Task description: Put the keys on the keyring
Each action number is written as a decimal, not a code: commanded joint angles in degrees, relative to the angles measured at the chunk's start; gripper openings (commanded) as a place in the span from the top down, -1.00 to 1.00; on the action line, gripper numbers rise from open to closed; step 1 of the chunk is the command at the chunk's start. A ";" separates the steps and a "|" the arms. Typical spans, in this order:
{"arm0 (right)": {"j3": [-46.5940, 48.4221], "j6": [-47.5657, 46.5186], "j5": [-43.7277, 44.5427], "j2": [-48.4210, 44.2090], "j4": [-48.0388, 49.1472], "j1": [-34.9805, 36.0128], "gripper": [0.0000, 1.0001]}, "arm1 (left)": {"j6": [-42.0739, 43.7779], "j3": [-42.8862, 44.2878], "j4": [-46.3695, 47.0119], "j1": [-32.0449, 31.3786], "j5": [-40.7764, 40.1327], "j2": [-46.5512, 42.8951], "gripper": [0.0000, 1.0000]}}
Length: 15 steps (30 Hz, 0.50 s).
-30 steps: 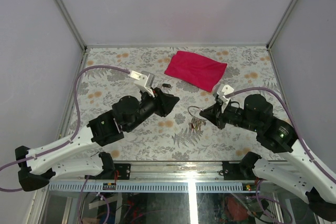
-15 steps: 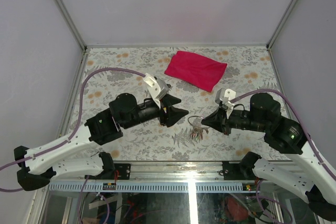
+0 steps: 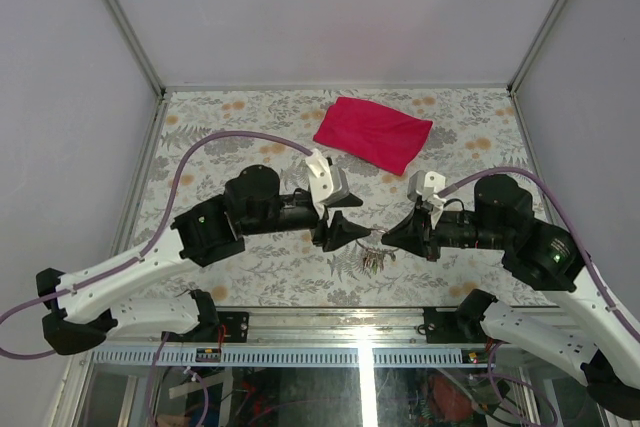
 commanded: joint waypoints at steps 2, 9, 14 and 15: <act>3.24 0.63 -4.27 0.62 4.12 0.14 1.00 | 3.60 3.71 -2.65 0.08 4.01 2.00 -0.10; 3.53 1.16 -5.89 0.72 5.14 0.12 1.00 | 5.99 7.10 -6.61 0.12 8.90 5.03 0.17; 3.52 1.15 -5.52 0.41 5.32 0.14 1.00 | 6.80 8.32 -8.78 0.11 11.30 6.37 0.41; 3.58 1.25 -5.38 0.33 5.36 0.13 1.00 | 6.96 8.43 -9.07 0.14 11.62 6.49 0.42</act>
